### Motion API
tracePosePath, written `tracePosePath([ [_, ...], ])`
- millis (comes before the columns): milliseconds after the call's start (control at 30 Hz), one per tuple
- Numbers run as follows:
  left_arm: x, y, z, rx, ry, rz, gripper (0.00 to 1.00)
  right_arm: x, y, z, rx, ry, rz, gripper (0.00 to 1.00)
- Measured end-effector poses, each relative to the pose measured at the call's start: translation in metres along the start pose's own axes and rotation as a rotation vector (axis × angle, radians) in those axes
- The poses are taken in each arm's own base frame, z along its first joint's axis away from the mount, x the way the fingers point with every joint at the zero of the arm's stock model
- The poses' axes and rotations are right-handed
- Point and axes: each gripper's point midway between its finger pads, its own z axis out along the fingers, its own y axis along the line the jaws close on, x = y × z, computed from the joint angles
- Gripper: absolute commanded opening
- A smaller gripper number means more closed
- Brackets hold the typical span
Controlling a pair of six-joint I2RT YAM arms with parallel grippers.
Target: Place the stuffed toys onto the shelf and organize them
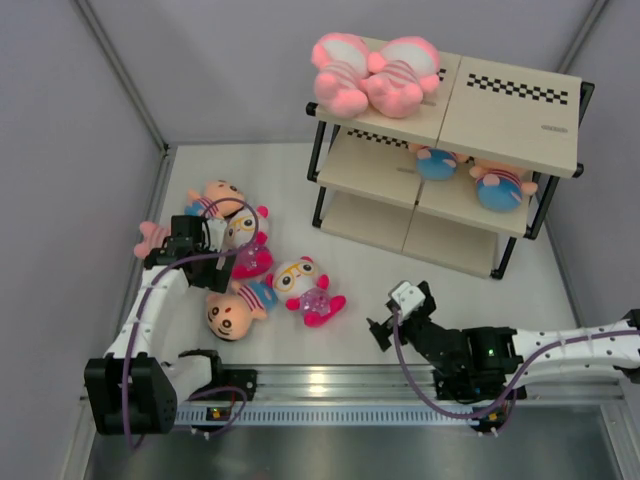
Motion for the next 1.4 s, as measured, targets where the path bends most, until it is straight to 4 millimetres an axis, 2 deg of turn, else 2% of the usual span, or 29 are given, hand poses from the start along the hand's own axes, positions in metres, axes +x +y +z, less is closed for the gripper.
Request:
tracePosePath([
  [200,0.0,-0.001,0.0,0.003,0.001,0.0,0.99,-0.001,-0.001,0.0,0.005,-0.003,0.016,1.0],
  [333,0.0,-0.001,0.0,0.004,0.0,0.001,0.99,-0.009,-0.009,-0.004,0.033,-0.043,0.088,0.99],
  [500,-0.006,0.003,-0.006,-0.009,-0.016,-0.006,0.99,-0.044,-0.016,-0.013,0.016,-0.173,0.24,0.99],
  [533,-0.013,0.005,-0.011,-0.016,-0.038,-0.009,0.99,-0.053,-0.014,-0.015,-0.007,-0.204,0.264,0.92],
  [600,-0.027,0.01,-0.021,-0.03,-0.086,-0.015,0.99,-0.067,-0.011,-0.018,-0.038,-0.25,0.292,0.86],
  [667,-0.039,0.014,-0.032,-0.043,-0.137,-0.02,0.99,-0.072,-0.001,-0.016,-0.074,-0.249,0.263,0.84],
  [733,-0.045,0.016,-0.038,-0.05,-0.168,-0.022,0.99,-0.075,0.016,-0.006,-0.095,-0.184,0.148,0.86],
  [800,-0.046,0.017,-0.041,-0.054,-0.179,-0.023,0.99,-0.077,0.044,0.01,-0.133,-0.081,-0.027,0.79],
  [833,-0.046,0.017,-0.041,-0.054,-0.18,-0.023,0.99,-0.078,0.061,0.019,-0.166,-0.032,-0.124,0.71],
  [867,-0.045,0.017,-0.041,-0.054,-0.179,-0.023,0.98,-0.074,0.078,0.028,-0.205,0.015,-0.211,0.67],
  [900,-0.045,0.017,-0.041,-0.054,-0.179,-0.023,0.99,-0.063,0.099,0.038,-0.267,0.08,-0.332,0.66],
  [933,-0.045,0.016,-0.041,-0.054,-0.178,-0.022,0.99,-0.051,0.109,0.043,-0.308,0.121,-0.408,0.66],
  [1000,-0.045,0.017,-0.041,-0.054,-0.178,-0.022,0.99,-0.012,0.118,0.052,-0.403,0.227,-0.591,0.67],
  [1033,-0.045,0.017,-0.041,-0.054,-0.178,-0.023,0.99,0.002,0.115,0.055,-0.431,0.267,-0.648,0.68],
  [1100,-0.045,0.017,-0.041,-0.056,-0.177,-0.022,0.98,0.019,0.098,0.065,-0.45,0.312,-0.709,0.69],
  [1167,-0.043,0.017,-0.04,-0.056,-0.173,-0.022,0.99,0.02,0.079,0.077,-0.432,0.325,-0.734,0.7],
  [1233,-0.041,0.016,-0.039,-0.054,-0.166,-0.021,0.99,0.014,0.068,0.089,-0.425,0.305,-0.738,0.7],
  [1300,-0.039,0.015,-0.038,-0.051,-0.158,-0.021,0.99,0.011,0.068,0.097,-0.449,0.28,-0.743,0.7],
  [1400,-0.038,0.015,-0.038,-0.05,-0.156,-0.02,0.99,0.022,0.079,0.106,-0.518,0.291,-0.775,0.7],
])
